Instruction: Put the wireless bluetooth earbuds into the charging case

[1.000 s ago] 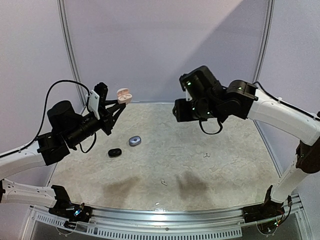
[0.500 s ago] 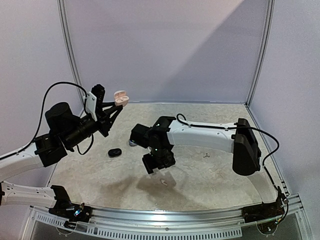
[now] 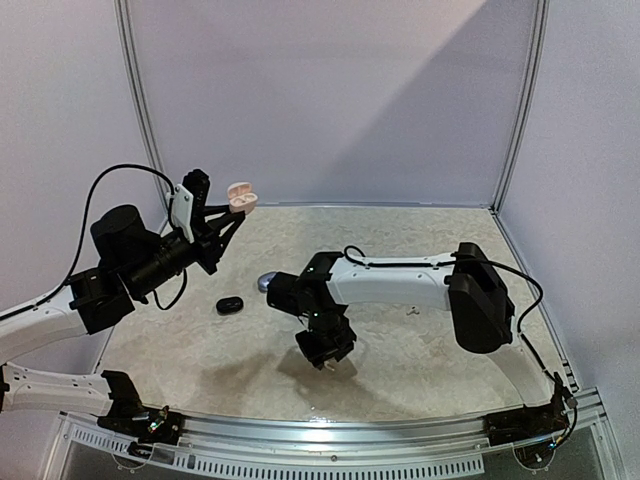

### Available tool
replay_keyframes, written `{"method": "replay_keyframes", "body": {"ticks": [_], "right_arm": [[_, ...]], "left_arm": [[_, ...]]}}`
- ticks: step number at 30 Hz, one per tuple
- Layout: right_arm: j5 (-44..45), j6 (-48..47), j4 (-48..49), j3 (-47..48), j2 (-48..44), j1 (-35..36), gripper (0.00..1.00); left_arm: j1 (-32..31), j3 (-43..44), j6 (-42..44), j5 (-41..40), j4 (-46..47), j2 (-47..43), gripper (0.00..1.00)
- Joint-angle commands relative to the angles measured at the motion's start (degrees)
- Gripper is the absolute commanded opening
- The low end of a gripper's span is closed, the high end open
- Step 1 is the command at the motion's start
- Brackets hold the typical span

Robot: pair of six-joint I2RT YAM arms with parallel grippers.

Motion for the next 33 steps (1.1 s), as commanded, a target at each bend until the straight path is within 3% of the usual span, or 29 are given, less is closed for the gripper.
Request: {"method": "replay_keyframes", "body": {"ticks": [1, 5, 25, 33], "right_arm": [[0.3, -0.4, 0.6, -0.8, 1.8, 0.5, 0.39], [0.6, -0.9, 1.4, -0.7, 2.2, 0.5, 0.38], [0.4, -2.9, 3.0, 0.0, 2.9, 0.7, 0.10], [4.7, -4.0, 0.7, 2.6, -1.5, -0.1, 0.07]], "left_arm": [[0.9, -0.9, -0.3, 0.8, 0.0, -0.3, 0.00], [0.9, -0.9, -0.2, 0.9, 0.0, -0.2, 0.00], [1.1, -0.6, 0.0, 1.5, -0.3, 0.1, 0.00], [1.2, -0.9, -1.9, 3.2, -0.6, -0.1, 0.00]]}}
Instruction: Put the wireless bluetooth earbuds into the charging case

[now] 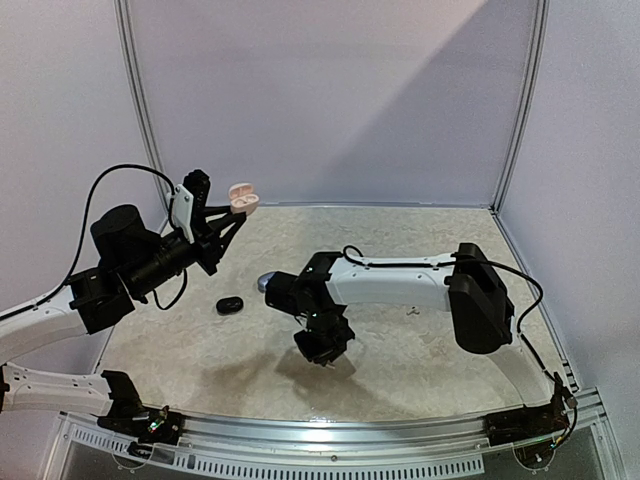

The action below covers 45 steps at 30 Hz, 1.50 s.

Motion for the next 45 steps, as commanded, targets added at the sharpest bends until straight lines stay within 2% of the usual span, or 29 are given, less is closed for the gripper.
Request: {"method": "replay_keyframes", "body": {"ticks": [1, 6, 12, 17, 19, 25, 45], "right_arm": [[3.6, -0.9, 0.8, 2.0, -3.0, -0.9, 0.07], [4.9, -3.1, 12.9, 1.1, -18.0, -2.9, 0.06], [1.9, -9.4, 40.6, -8.9, -38.0, -2.9, 0.05], [-0.4, -10.4, 62.3, -17.3, -46.2, -2.7, 0.02], [-3.5, -10.6, 67.2, -17.8, -46.9, -2.1, 0.02], [-8.4, -13.7, 69.6, -13.0, -43.4, 0.5, 0.02], [-6.1, -16.5, 66.8, -17.9, -44.3, 1.4, 0.00]], "left_arm": [[1.0, -0.8, -2.1, 2.5, -0.5, -0.1, 0.00], [1.6, -0.6, -4.4, 8.0, 2.0, -0.1, 0.00], [1.9, -0.5, -5.5, 15.4, 7.4, 0.5, 0.00], [2.0, -0.2, -7.0, 20.5, 12.1, 1.1, 0.00], [2.0, -0.1, -5.9, 23.3, 14.8, 1.4, 0.00], [2.0, 1.8, -3.3, 29.8, 18.2, 2.0, 0.00], [2.0, 2.8, -6.9, 27.7, 16.5, 1.9, 0.00]]}}
